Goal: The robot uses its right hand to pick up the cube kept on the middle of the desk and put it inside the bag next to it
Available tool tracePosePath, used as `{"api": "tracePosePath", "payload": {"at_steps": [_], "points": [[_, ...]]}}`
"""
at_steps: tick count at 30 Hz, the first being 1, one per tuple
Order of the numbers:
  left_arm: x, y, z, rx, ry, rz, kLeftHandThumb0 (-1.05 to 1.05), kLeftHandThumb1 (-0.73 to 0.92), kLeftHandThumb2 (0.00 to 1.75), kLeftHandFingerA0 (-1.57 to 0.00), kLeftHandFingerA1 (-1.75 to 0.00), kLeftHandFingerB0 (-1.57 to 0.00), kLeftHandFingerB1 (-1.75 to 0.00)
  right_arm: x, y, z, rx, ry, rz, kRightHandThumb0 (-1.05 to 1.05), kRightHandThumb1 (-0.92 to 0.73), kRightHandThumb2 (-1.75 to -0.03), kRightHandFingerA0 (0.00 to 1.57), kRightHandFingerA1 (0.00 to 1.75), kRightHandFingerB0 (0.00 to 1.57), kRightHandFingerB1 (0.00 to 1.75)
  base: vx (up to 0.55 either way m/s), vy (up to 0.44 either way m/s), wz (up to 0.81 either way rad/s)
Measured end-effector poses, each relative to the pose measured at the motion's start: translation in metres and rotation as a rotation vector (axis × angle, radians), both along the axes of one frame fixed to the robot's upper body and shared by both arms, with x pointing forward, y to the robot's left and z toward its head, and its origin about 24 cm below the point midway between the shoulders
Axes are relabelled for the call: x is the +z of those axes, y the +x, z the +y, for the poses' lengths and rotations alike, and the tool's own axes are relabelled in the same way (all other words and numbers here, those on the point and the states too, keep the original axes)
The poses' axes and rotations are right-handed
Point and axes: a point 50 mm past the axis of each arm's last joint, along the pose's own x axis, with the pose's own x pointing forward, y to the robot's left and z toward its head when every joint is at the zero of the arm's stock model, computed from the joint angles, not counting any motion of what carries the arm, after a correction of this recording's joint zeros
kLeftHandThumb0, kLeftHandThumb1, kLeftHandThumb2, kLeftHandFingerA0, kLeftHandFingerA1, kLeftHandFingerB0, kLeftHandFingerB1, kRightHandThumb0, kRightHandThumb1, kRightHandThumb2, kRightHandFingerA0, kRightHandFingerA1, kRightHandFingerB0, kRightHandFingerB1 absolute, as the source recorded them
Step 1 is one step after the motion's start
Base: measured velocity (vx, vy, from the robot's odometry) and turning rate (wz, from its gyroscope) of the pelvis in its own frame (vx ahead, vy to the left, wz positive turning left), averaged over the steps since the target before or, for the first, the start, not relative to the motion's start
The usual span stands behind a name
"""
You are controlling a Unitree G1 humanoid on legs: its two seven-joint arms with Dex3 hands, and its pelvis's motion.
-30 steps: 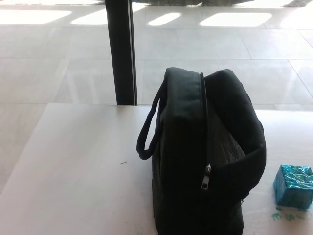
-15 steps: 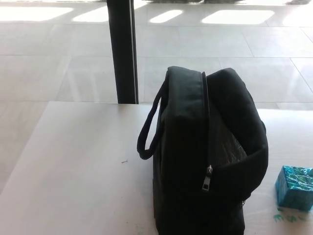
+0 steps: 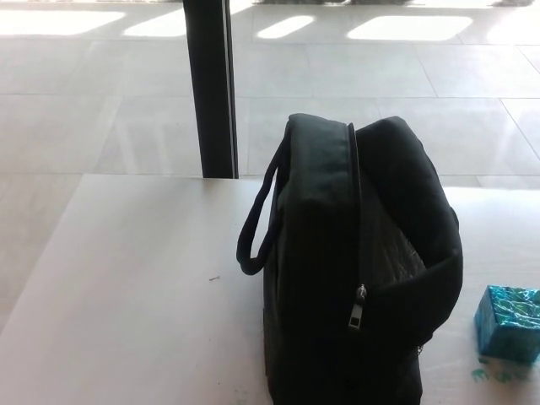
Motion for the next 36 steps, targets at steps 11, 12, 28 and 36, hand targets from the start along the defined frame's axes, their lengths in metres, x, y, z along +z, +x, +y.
{"api": "tracePosePath", "payload": {"at_steps": [11, 12, 28, 36], "points": [[0.000, -0.002, 0.000, -0.002, -0.001, 0.002, -1.05, 0.56, 0.89, -0.35, -1.48, -0.31, -1.41, -0.016, 0.023, 0.027, 0.157, -0.080, 0.136, -0.63, -0.73, -0.62, 0.46, 0.57, 0.27, 0.34, 0.00, 0.000, 0.00], [0.000, -0.001, 0.000, -0.002, 0.000, 0.003, -1.05, 0.55, 0.89, -0.35, -1.48, -0.31, -1.42, -0.017, 0.024, 0.029, 0.170, -0.097, 0.150, -0.62, -0.74, -0.62, 0.46, 0.59, 0.27, 0.34, 0.00, 0.000, 0.00], [0.000, -0.002, 0.001, -0.008, 0.003, 0.008, -1.05, 0.57, 0.87, -0.36, -1.48, -0.30, -1.40, -0.060, 0.036, 0.045, 0.324, -0.463, 0.499, -0.82, -0.62, -1.04, 0.06, 0.50, 0.01, 0.30, 0.00, 0.000, 0.00], [0.001, -0.001, 0.001, -0.016, 0.003, 0.006, -1.05, 0.55, 0.88, -0.36, -1.49, -0.30, -1.41, -0.083, 0.033, 0.048, 0.374, -0.611, 0.618, -0.81, -0.64, -1.04, 0.04, 0.42, 0.07, 0.25, 0.00, 0.000, 0.00]]}}
